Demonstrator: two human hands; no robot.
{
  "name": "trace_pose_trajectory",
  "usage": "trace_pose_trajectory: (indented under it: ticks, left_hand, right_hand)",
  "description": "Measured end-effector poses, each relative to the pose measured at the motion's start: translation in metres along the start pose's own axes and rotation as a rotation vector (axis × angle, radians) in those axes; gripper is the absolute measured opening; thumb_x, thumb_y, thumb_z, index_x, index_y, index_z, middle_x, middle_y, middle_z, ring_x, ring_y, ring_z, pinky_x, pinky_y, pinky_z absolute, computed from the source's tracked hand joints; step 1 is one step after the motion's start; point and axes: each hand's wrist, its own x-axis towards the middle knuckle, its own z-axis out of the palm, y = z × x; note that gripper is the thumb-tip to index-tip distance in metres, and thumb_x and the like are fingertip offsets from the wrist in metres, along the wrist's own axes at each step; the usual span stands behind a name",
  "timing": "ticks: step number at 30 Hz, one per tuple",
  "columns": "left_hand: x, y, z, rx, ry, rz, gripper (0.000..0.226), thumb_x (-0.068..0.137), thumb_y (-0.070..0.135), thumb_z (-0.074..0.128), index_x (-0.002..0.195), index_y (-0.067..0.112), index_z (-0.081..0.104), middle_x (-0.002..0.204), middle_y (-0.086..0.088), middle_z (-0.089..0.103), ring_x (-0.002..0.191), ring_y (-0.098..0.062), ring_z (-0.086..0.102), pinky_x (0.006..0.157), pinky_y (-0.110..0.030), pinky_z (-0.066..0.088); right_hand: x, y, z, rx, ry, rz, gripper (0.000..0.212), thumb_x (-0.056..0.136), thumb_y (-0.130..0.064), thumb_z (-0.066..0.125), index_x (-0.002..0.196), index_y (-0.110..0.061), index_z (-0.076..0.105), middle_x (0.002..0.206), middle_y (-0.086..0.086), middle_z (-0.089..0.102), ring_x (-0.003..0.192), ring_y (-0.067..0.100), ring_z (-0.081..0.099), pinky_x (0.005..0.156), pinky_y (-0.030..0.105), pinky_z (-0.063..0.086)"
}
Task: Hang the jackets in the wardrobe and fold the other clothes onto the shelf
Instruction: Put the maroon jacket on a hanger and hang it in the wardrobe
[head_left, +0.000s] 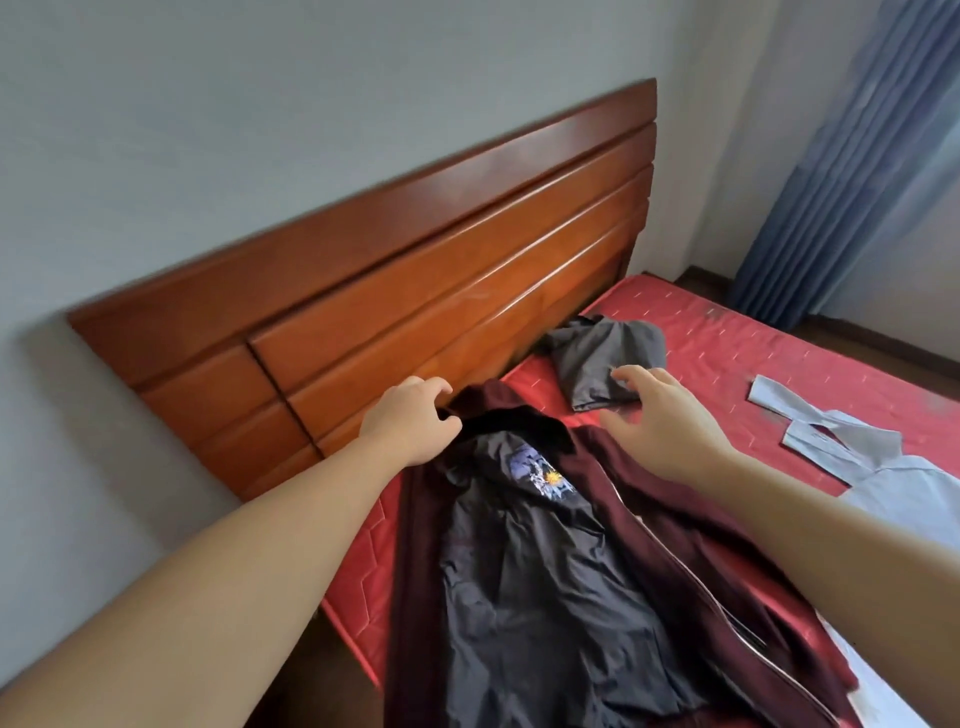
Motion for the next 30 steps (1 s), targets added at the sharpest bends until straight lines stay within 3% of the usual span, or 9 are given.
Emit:
trace_pose_trajectory:
  ticks: [8,13,20,26,30]
  left_hand:
    - [0.015,-0.029,0.033,0.039,-0.051,-0.093,0.046,0.087,0.04,0.054,0.131,0.032,0.05,0.131,0.002,0.051,0.119,-0.022,0.051,0.093,-0.04,0.049]
    - [0.048,-0.048,0.066,0.032,-0.113,-0.094,0.045,0.087,0.04,0.055,0.131,0.031,0.05,0.129,0.001,0.051,0.118,-0.022,0.051,0.093,-0.04,0.048]
    - [0.151,-0.086,0.153,-0.233,-0.218,-0.216,0.043,0.09,0.033,0.057,0.132,0.025,0.053,0.129,-0.001,0.057,0.116,-0.021,0.053,0.093,-0.032,0.044]
    - [0.238,-0.124,0.245,-0.228,-0.321,-0.192,0.043,0.092,0.035,0.054,0.134,0.027,0.05,0.131,0.004,0.06,0.116,-0.023,0.056,0.095,-0.035,0.046]
    - [0.29,-0.137,0.298,-0.266,-0.34,-0.194,0.032,0.096,0.042,0.047,0.125,0.031,0.056,0.124,0.007,0.063,0.111,-0.022,0.058,0.095,-0.037,0.047]
  right_hand:
    - [0.036,0.022,0.049,0.106,0.01,0.026,0.046,0.089,-0.036,0.058,0.133,-0.022,0.052,0.125,0.0,0.056,0.11,0.02,0.056,0.083,0.031,0.044]
    - [0.051,0.037,0.099,0.101,-0.099,0.094,0.045,0.088,-0.035,0.059,0.13,-0.023,0.052,0.122,0.002,0.057,0.111,0.023,0.056,0.09,0.036,0.047]
    - [0.103,0.062,0.19,0.022,-0.225,0.217,0.05,0.088,-0.04,0.058,0.134,-0.023,0.049,0.127,-0.001,0.053,0.117,0.02,0.055,0.094,0.037,0.047]
    - [0.161,0.092,0.294,-0.019,-0.336,0.305,0.041,0.089,-0.037,0.055,0.128,-0.023,0.051,0.125,0.0,0.055,0.117,0.022,0.055,0.095,0.038,0.046]
    - [0.182,0.104,0.359,-0.005,-0.362,0.36,0.036,0.095,-0.043,0.048,0.124,-0.023,0.054,0.124,-0.002,0.058,0.114,0.023,0.057,0.092,0.037,0.046]
